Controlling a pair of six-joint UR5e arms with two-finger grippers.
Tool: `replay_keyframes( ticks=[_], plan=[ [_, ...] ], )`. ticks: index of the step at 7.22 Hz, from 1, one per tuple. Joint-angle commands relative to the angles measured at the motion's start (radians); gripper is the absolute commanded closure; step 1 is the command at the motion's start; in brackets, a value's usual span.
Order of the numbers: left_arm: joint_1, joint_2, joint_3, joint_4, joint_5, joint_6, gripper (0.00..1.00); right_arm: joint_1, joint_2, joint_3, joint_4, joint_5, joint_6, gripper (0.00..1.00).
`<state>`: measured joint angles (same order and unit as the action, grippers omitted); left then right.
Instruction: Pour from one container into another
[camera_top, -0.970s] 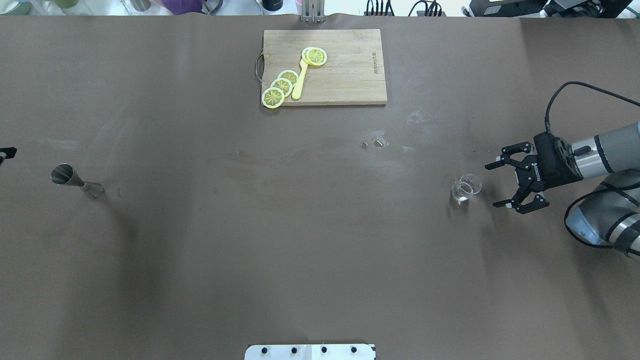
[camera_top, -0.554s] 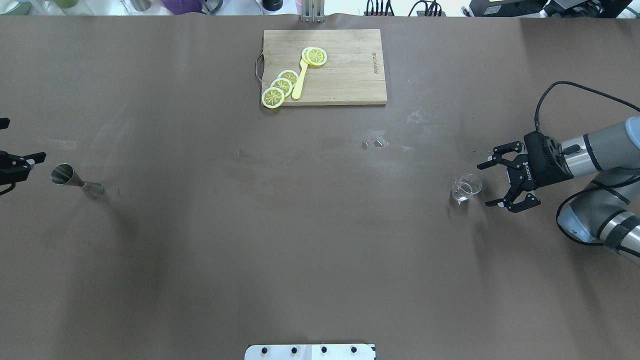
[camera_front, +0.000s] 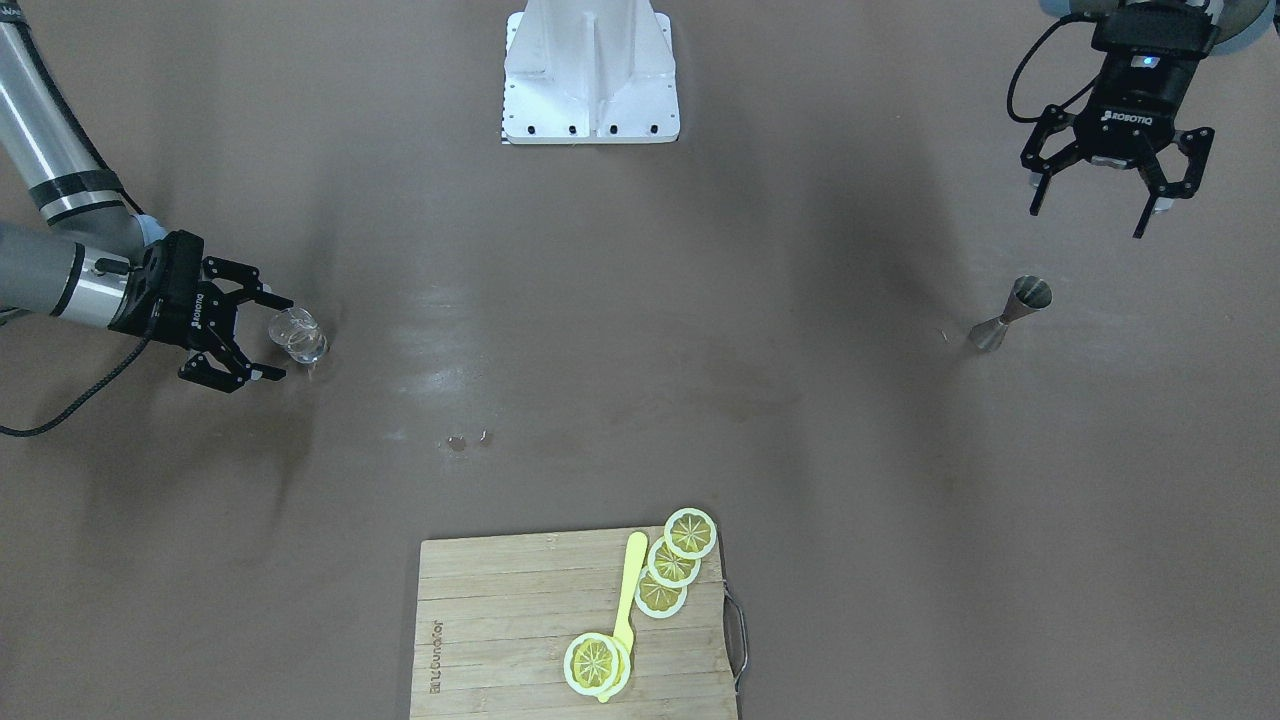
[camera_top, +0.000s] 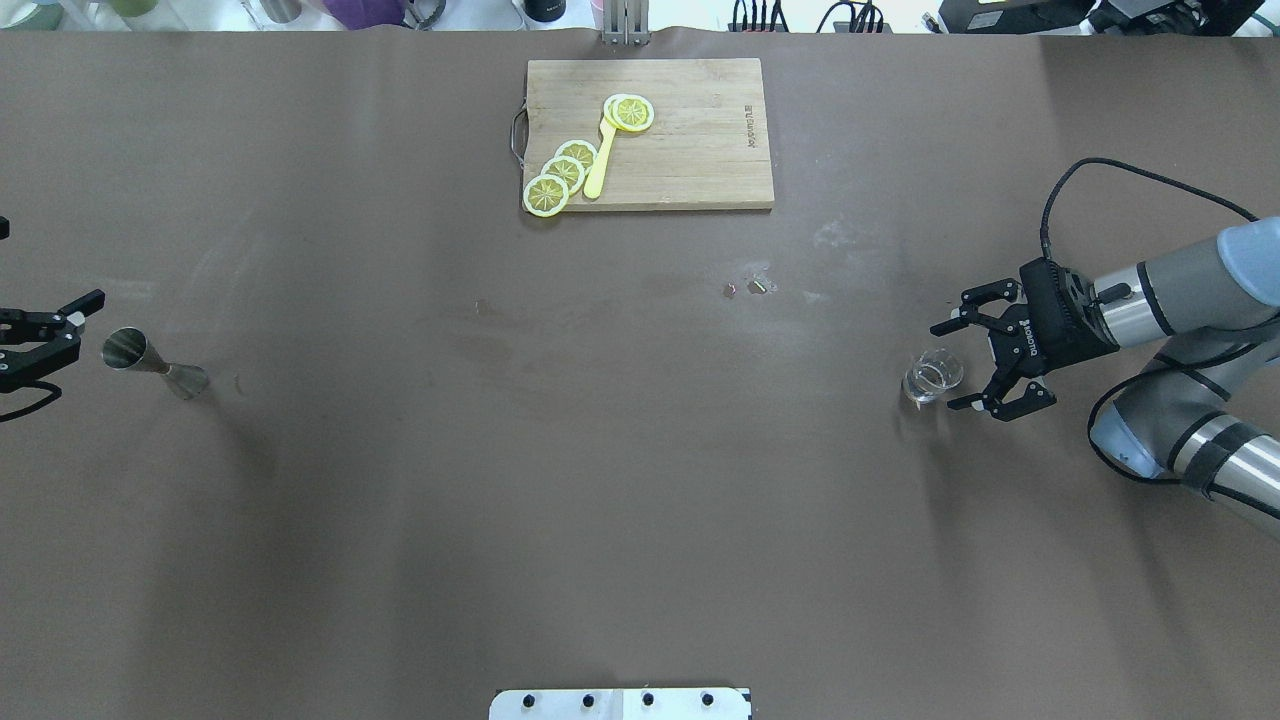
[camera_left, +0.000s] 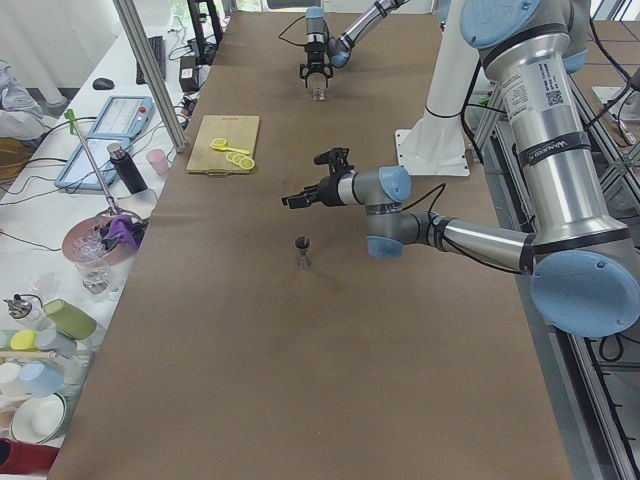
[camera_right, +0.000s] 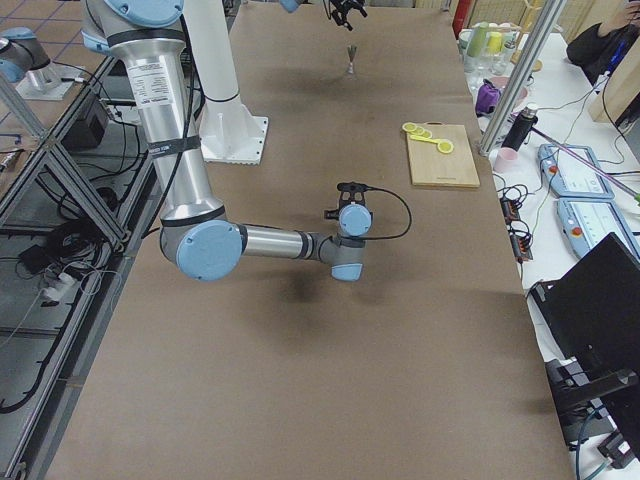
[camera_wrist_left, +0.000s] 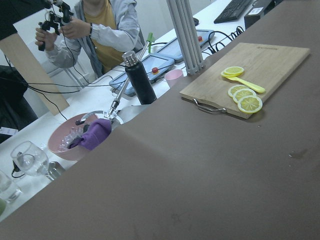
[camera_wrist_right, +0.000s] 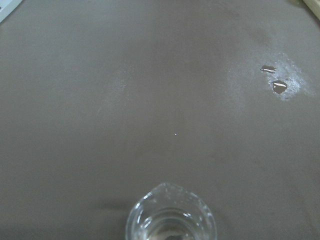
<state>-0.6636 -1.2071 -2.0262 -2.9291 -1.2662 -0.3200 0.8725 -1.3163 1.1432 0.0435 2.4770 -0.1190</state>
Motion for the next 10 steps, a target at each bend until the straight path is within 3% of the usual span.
replay_keyframes(
  ticks=[1,2,4,5,6,7,8,9,10],
  plan=[
    [0.222,0.021,-0.012,-0.007,0.312,-0.107,0.01,-0.012,0.006,0.0,0.001,-0.018,0.001,0.0],
    [0.384,0.029,-0.011,-0.034,0.519,-0.172,0.01,-0.021,0.008,-0.002,0.001,-0.035,0.002,0.01],
    [0.606,0.063,0.0,-0.082,0.782,-0.299,0.01,-0.026,0.018,-0.01,0.001,-0.036,0.002,0.01],
    [0.772,0.061,0.024,-0.081,1.07,-0.357,0.02,-0.027,0.019,-0.011,0.002,-0.036,0.005,0.01],
    [0.903,0.061,0.087,-0.088,1.255,-0.445,0.02,-0.027,0.017,-0.01,0.003,-0.036,0.005,0.02],
    [0.952,0.066,0.16,-0.076,1.339,-0.608,0.02,-0.029,0.014,-0.01,0.003,-0.035,0.007,0.11],
    [0.954,0.055,0.181,-0.021,1.347,-0.701,0.03,-0.03,0.012,-0.011,0.003,-0.035,0.007,0.23],
    [0.952,0.052,0.17,0.084,1.347,-0.8,0.03,-0.03,0.014,-0.017,0.004,-0.033,0.007,0.3],
    [0.947,0.046,0.156,0.279,1.351,-0.962,0.03,-0.029,0.012,-0.017,0.003,-0.029,0.01,0.37]
  ],
)
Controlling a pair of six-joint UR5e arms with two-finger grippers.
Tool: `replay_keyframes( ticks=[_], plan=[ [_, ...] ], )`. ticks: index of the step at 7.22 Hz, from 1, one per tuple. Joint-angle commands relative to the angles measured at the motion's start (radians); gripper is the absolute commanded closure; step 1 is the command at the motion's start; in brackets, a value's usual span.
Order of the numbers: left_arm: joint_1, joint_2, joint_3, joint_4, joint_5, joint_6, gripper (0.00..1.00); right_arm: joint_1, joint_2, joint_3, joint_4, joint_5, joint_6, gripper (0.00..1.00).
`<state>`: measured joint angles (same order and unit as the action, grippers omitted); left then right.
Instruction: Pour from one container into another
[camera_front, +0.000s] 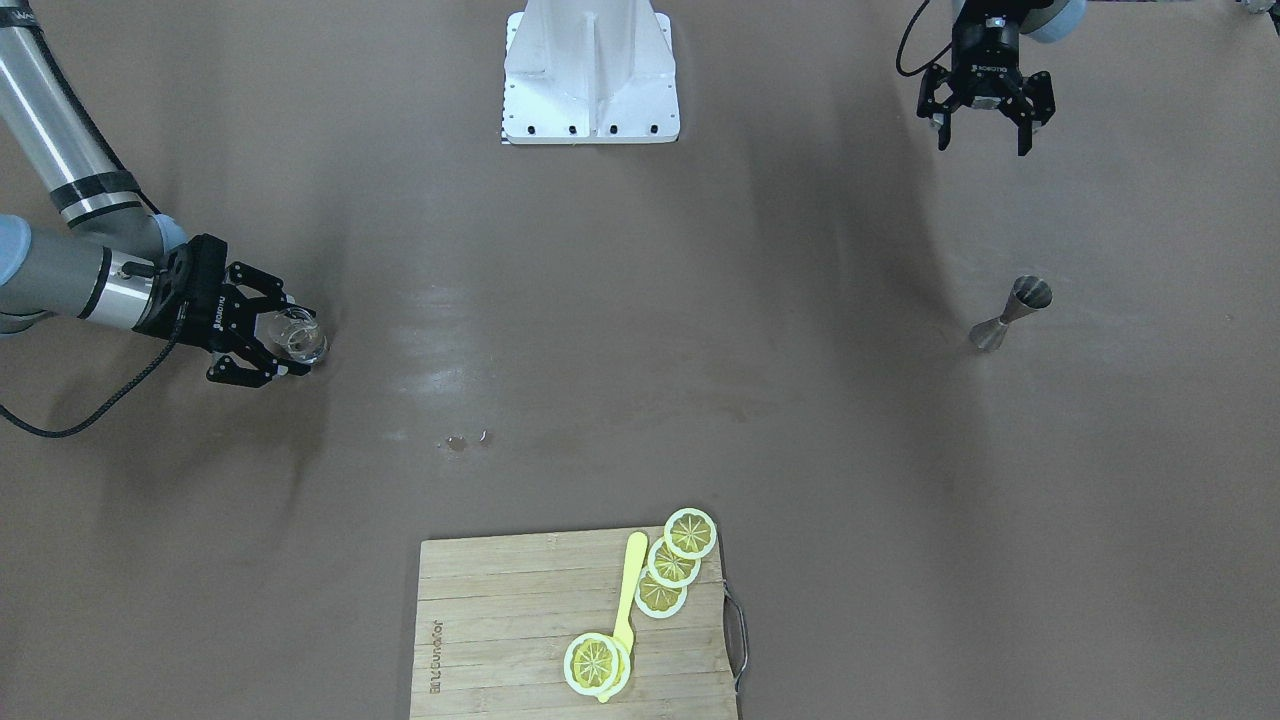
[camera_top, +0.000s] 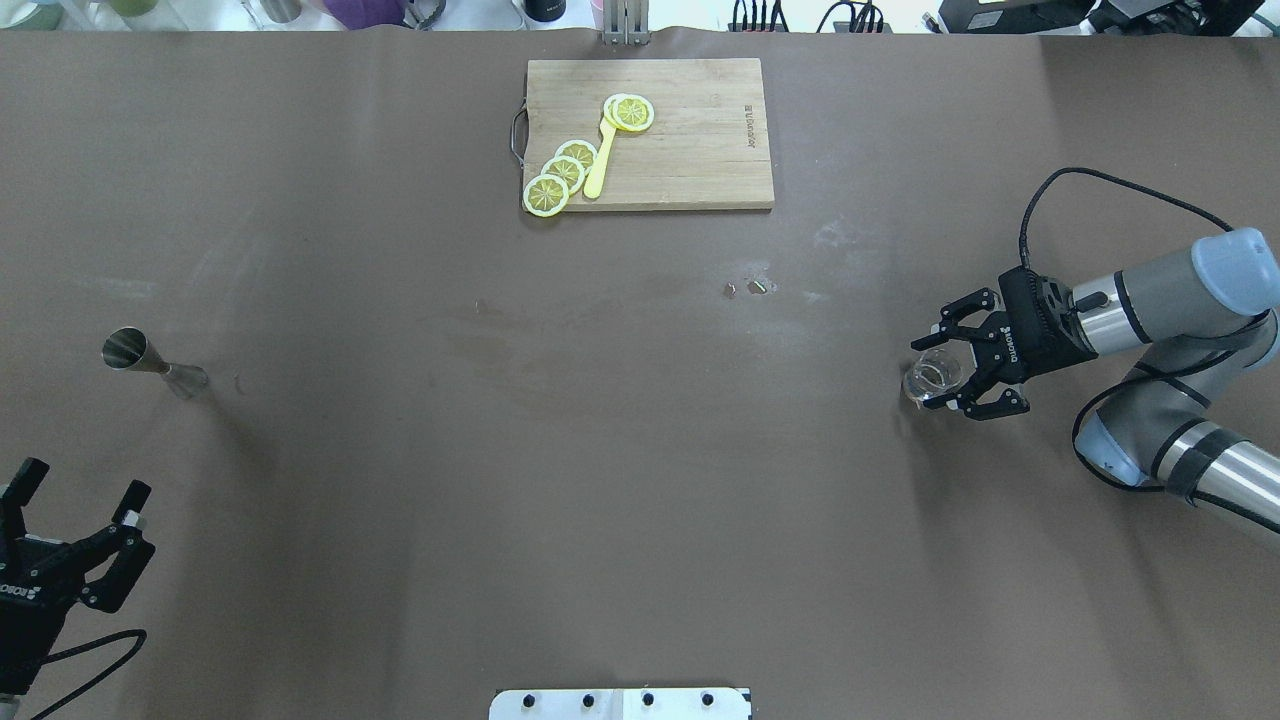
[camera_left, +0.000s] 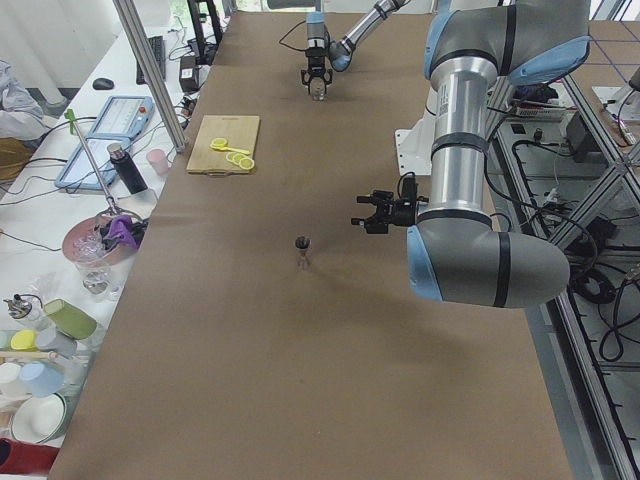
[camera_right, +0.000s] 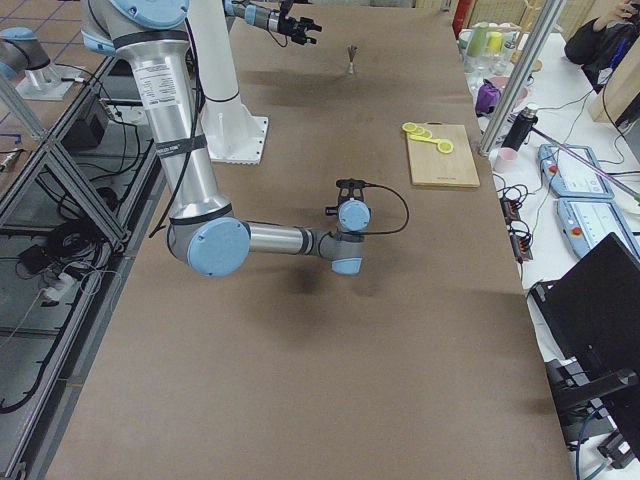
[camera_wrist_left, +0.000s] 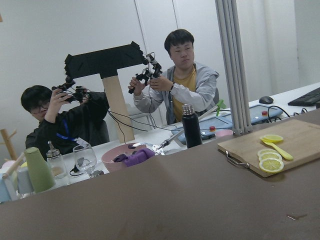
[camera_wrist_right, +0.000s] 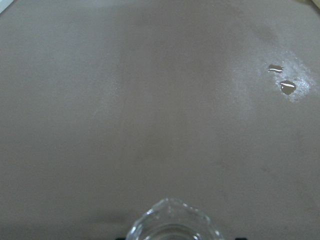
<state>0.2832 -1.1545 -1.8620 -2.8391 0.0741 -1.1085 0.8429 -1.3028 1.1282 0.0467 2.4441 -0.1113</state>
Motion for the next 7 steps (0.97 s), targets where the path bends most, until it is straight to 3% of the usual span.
replay_keyframes(
  ticks=[1,2,4,7],
  plan=[
    [-0.007,-0.004,-0.026,0.413,0.018,-0.39,0.03,0.004,-0.003,-0.002,-0.001,0.007,0.005,0.46],
    [-0.045,-0.008,-0.028,0.605,0.007,-0.566,0.03,0.008,-0.003,-0.002,-0.001,0.01,0.007,0.6],
    [-0.134,-0.01,-0.019,0.859,-0.072,-0.796,0.04,0.025,-0.004,-0.001,-0.005,0.021,0.013,0.99],
    [-0.206,-0.048,0.02,1.221,-0.068,-1.235,0.08,0.129,-0.003,0.025,-0.008,0.036,0.01,1.0]
  ],
)
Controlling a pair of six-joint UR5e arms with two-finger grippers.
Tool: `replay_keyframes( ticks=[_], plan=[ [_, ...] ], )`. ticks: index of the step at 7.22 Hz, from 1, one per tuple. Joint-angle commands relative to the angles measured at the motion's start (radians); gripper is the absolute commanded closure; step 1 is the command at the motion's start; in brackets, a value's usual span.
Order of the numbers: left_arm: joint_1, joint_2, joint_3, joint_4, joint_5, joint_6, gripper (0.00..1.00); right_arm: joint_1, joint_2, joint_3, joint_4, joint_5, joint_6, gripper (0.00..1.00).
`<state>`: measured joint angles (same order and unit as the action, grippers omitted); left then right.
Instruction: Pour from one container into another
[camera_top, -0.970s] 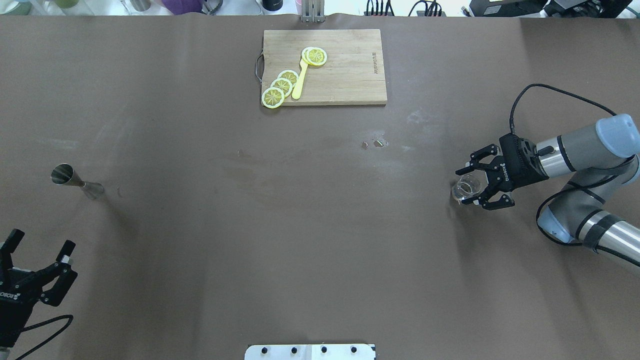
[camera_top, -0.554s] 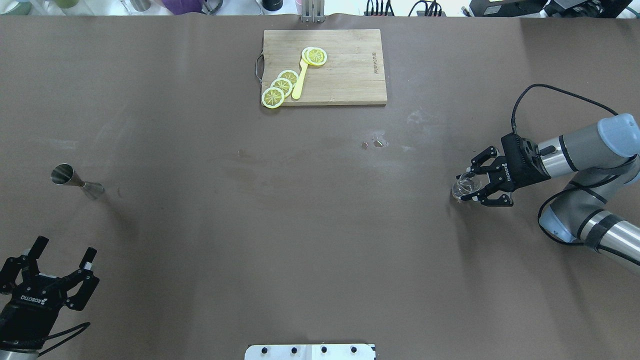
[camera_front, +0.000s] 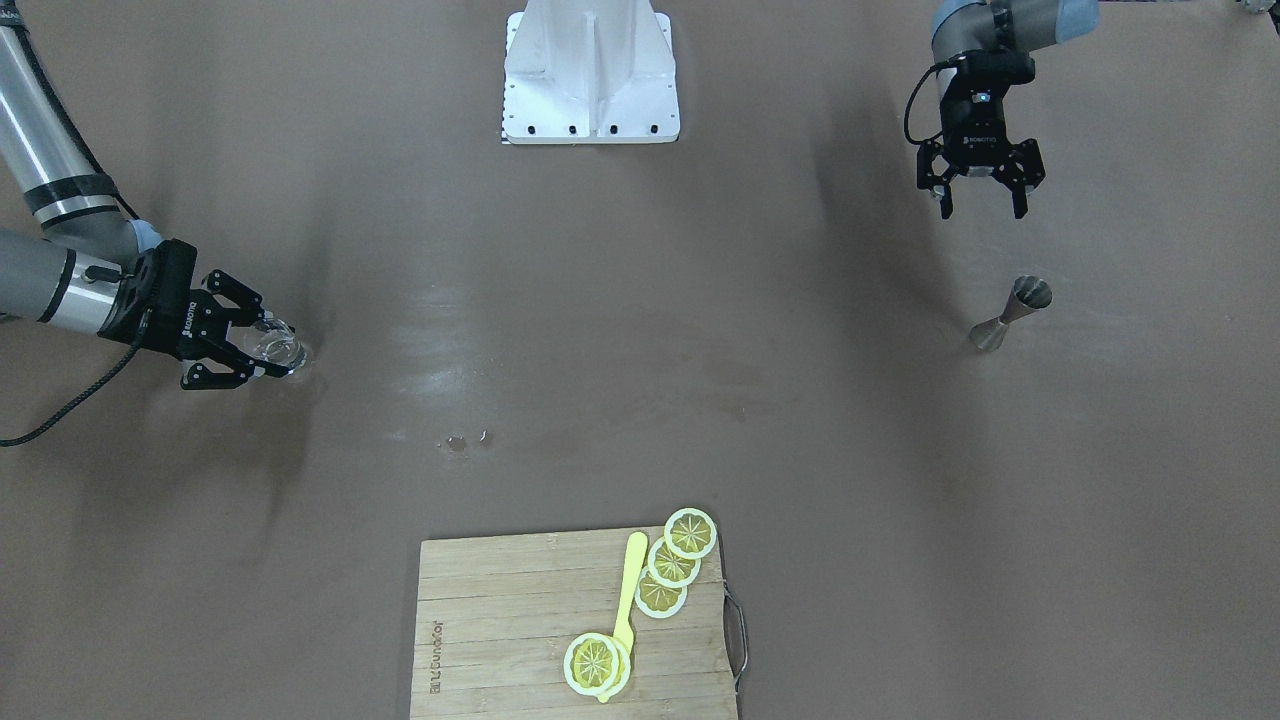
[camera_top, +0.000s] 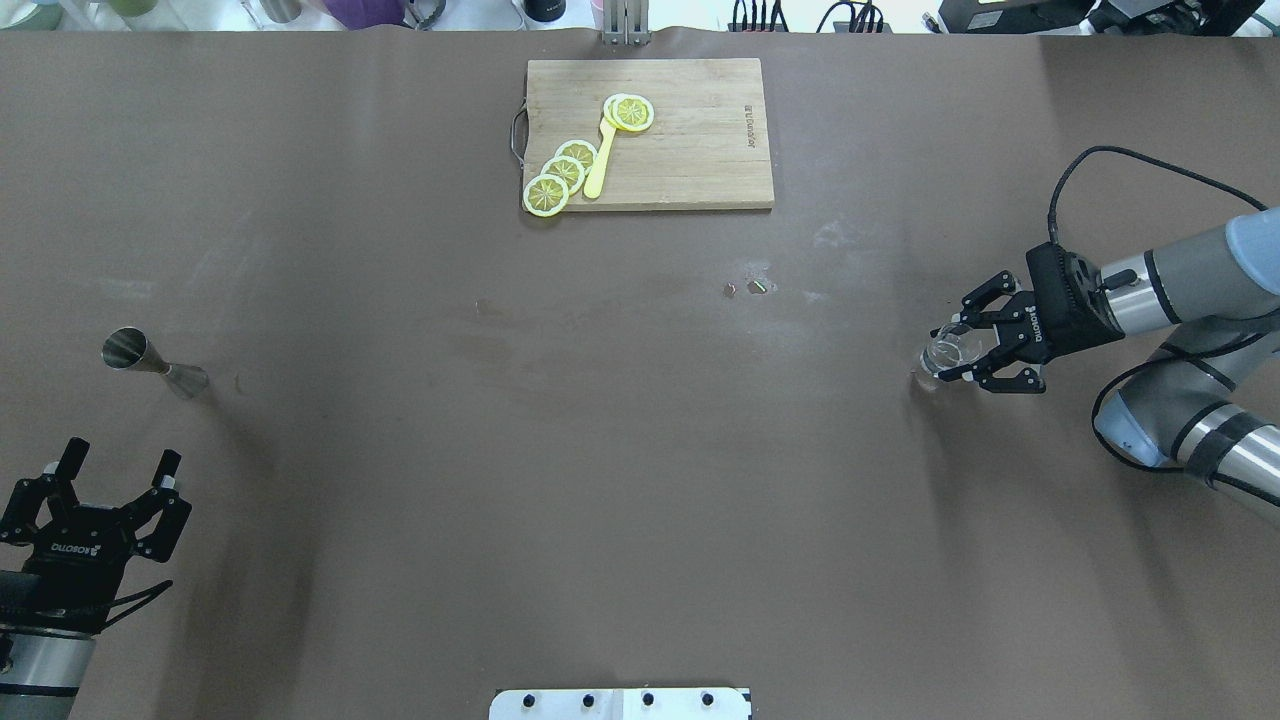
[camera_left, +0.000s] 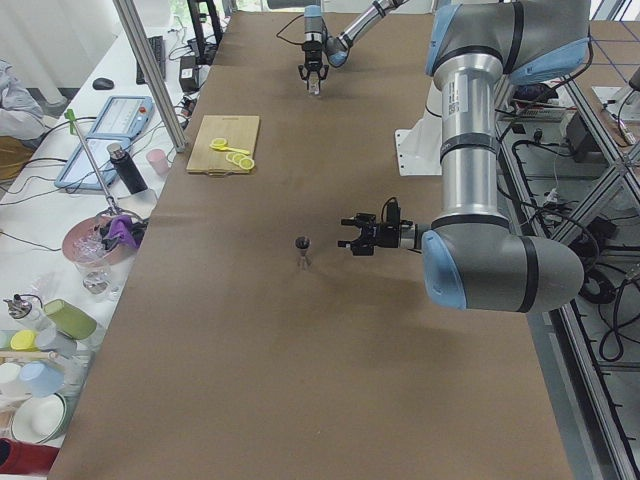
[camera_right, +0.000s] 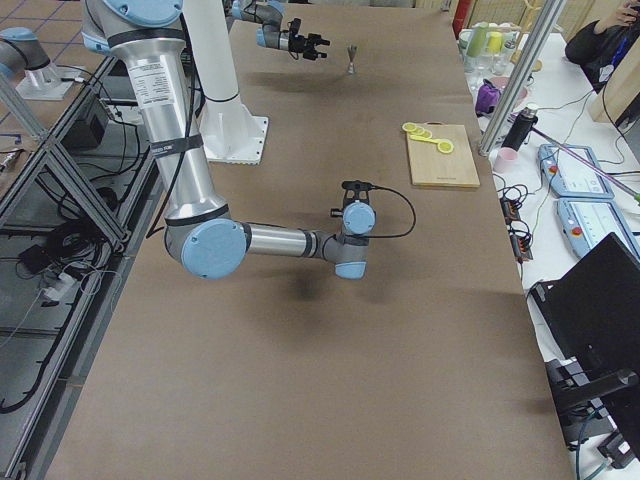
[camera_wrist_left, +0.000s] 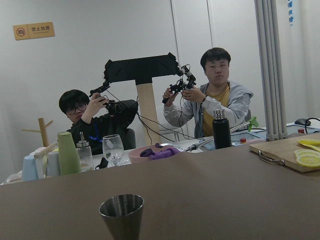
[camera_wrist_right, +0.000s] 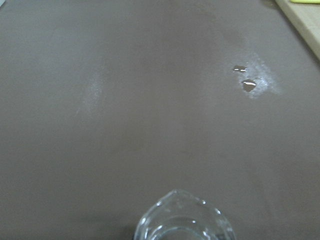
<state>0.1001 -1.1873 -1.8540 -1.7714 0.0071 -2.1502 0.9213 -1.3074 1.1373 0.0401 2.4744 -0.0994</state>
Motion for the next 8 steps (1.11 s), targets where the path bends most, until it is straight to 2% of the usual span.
replay_keyframes(
  ticks=[1,3,4,6,8],
  plan=[
    [-0.064,-0.021,0.007,0.18,-0.01,-0.235,0.07,0.082,0.004,0.034,-0.053,0.009,-0.002,1.0],
    [-0.182,-0.056,0.051,0.257,-0.013,-0.279,0.07,0.103,0.019,0.044,-0.108,0.017,-0.052,1.0],
    [-0.195,-0.121,0.053,0.323,-0.056,-0.298,0.07,0.119,0.033,0.047,-0.108,0.02,-0.063,1.0],
    [-0.192,-0.202,0.086,0.377,-0.059,-0.289,0.07,0.122,0.034,0.036,-0.108,0.043,-0.085,1.0],
    [-0.235,-0.235,0.133,0.423,-0.064,-0.312,0.08,0.133,0.036,0.032,-0.109,0.047,-0.072,1.0]
  ],
)
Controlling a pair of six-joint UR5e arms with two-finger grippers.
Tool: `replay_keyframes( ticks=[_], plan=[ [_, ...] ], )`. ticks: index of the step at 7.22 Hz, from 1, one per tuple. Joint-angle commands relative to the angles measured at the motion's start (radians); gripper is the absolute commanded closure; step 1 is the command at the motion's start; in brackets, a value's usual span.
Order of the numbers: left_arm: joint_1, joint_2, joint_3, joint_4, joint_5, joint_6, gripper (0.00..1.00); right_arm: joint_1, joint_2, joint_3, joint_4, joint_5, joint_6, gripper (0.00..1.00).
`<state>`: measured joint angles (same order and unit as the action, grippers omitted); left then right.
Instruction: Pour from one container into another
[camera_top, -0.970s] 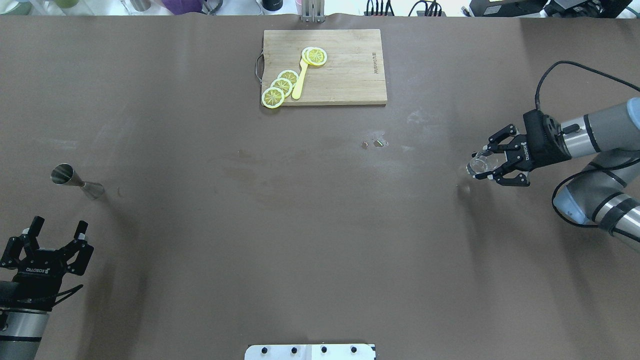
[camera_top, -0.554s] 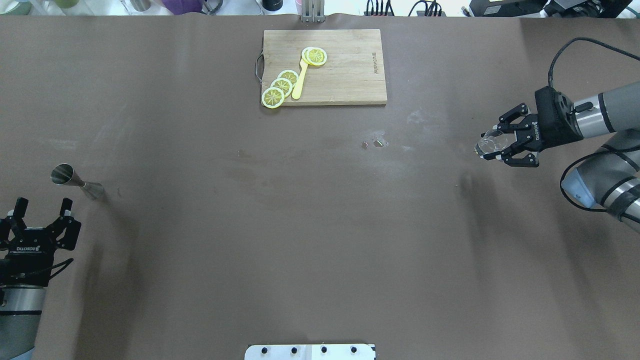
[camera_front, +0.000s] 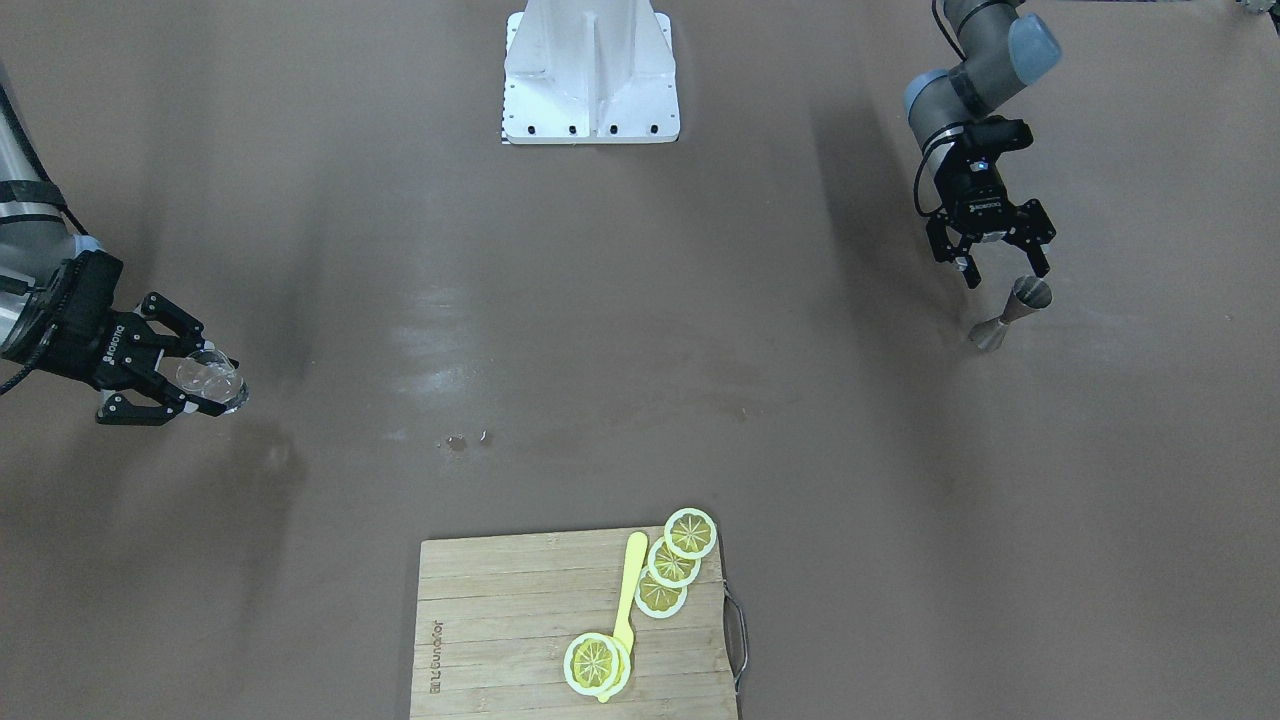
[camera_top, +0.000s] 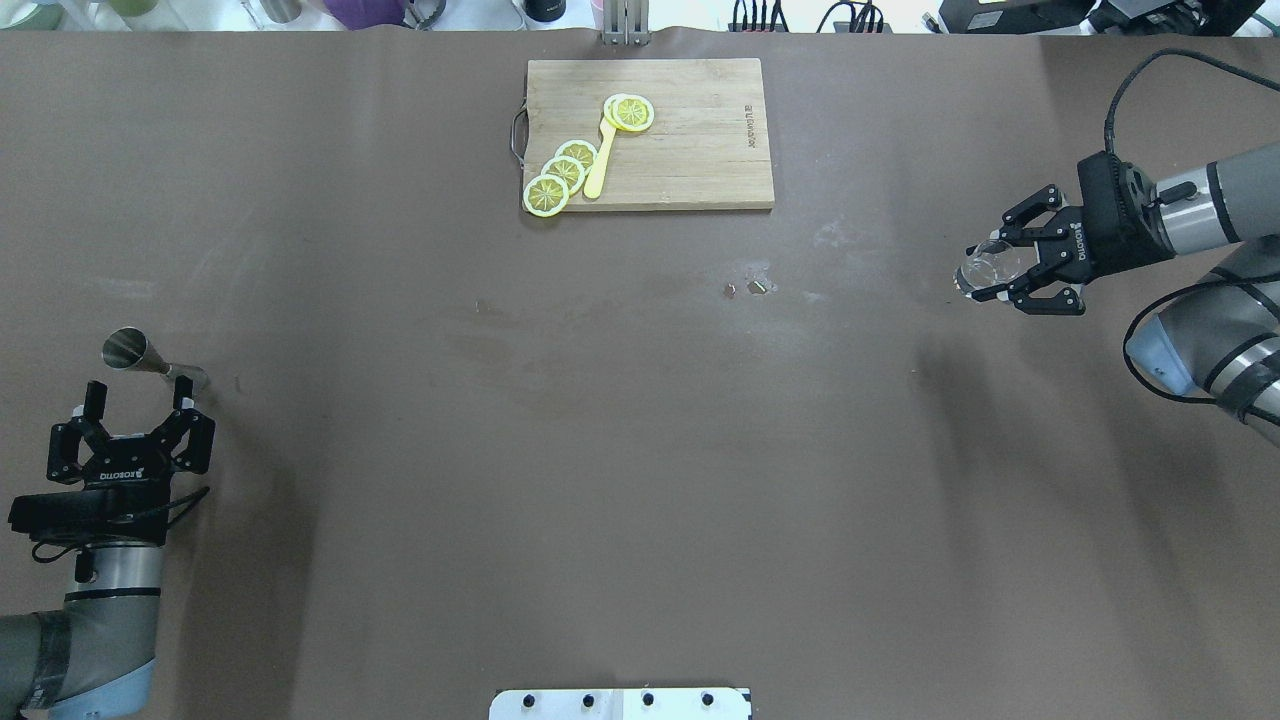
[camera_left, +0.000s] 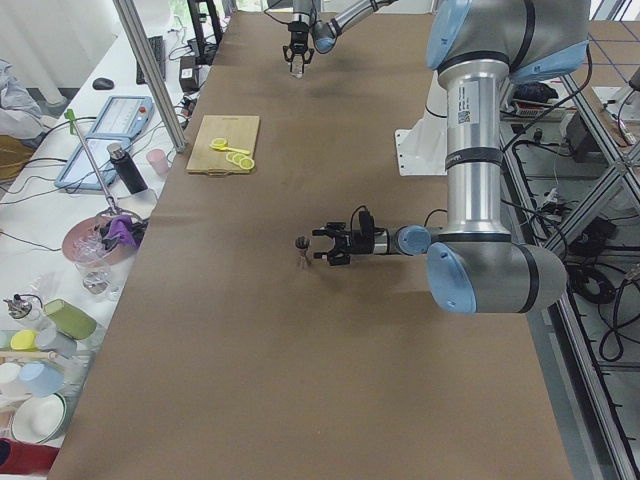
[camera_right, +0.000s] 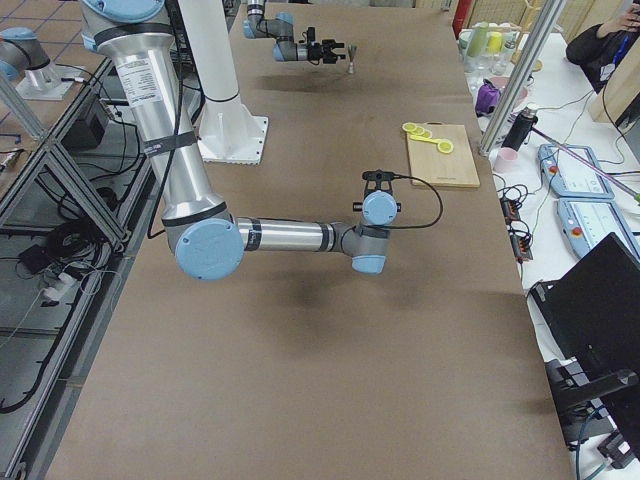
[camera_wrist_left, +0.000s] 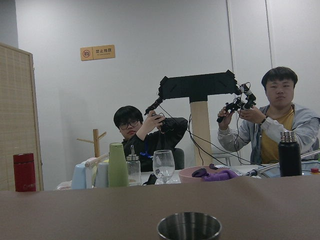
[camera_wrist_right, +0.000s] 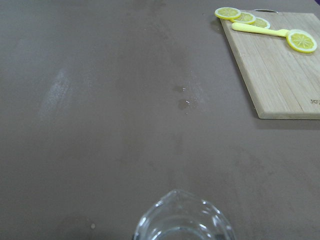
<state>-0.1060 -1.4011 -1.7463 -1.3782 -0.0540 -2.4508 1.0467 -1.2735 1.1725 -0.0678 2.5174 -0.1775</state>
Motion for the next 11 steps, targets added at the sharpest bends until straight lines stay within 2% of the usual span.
replay_keyframes(
  ticks=[1,3,5,6,7,8,9,10,11],
  plan=[
    [-0.064,-0.05,0.069,0.031,-0.001,-0.066,0.08,0.025,0.014,0.003,-0.036,0.027,0.007,1.0],
    [-0.07,-0.107,0.097,0.037,-0.001,-0.077,0.12,0.053,0.055,0.028,-0.127,0.069,0.009,1.0],
    [-0.07,-0.119,0.129,0.072,-0.001,-0.085,0.17,0.064,0.054,0.143,-0.286,0.069,0.009,1.0],
    [-0.069,-0.116,0.131,0.094,0.0,-0.184,0.24,0.068,0.054,0.197,-0.359,0.069,0.009,1.0],
    [-0.069,-0.116,0.128,0.235,0.006,-0.309,0.25,0.07,0.054,0.241,-0.415,0.069,0.009,1.0],
    [-0.069,-0.119,0.122,0.325,0.013,-0.409,0.31,0.07,0.052,0.262,-0.441,0.069,0.009,1.0],
    [-0.069,-0.121,0.11,0.327,0.011,-0.413,0.39,0.068,0.052,0.262,-0.445,0.069,0.009,1.0],
    [-0.069,-0.121,0.105,0.327,0.013,-0.415,0.51,0.068,0.052,0.262,-0.446,0.069,0.009,1.0],
    [-0.069,-0.124,0.1,0.33,0.013,-0.41,0.87,0.065,0.054,0.262,-0.449,0.069,0.009,1.0]
  ],
)
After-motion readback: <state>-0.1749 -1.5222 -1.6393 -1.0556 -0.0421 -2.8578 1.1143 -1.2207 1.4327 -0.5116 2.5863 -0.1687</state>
